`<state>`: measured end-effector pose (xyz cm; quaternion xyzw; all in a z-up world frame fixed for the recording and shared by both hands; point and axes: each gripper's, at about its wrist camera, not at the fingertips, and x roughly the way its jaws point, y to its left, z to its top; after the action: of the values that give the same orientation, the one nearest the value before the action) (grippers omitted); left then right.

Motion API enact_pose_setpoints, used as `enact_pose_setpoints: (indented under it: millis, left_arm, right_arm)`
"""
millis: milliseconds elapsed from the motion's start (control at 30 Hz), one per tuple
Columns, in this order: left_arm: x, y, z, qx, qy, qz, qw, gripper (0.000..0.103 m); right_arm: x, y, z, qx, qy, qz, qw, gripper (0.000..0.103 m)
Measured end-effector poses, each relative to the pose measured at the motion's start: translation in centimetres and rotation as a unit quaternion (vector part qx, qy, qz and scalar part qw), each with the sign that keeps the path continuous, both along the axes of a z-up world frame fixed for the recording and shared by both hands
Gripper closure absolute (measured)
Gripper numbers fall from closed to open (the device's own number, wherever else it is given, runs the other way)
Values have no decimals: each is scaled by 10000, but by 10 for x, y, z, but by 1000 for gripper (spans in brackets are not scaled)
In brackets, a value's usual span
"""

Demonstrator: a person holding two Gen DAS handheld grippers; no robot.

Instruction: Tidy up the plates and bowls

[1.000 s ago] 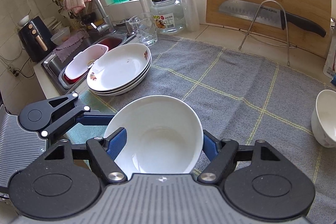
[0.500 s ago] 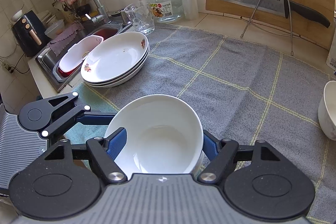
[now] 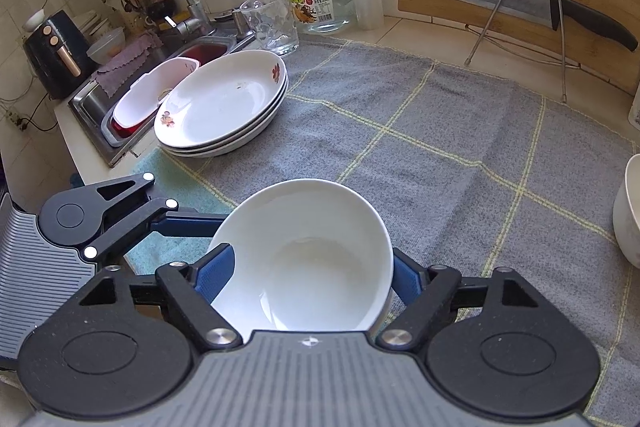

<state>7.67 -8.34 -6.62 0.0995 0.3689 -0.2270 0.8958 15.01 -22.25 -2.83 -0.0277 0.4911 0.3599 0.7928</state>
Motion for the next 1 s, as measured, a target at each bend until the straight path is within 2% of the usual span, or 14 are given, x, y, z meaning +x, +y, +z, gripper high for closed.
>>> enact_pose_setpoints:
  millis: [133,333,633,1000]
  left_arm:
    - [-2,2,-1,22,-9,-8,10000,9]
    - [-8,6,5,-43,-36,-56,10000,9]
    - [-12,-1,25,-195,-285,-201,9992,9]
    - [6,-47,31,-358,-503,-477,9969,9]
  right_arm:
    - [-3,-1,3,59,-117,9,9999,0]
    - [-4,-8,9,35,-282,-53,9996,0]
    - [-6,-34,18,78,-504,-378,9980,0]
    - [0,-106,22,-27,-734,-1055,9917,0]
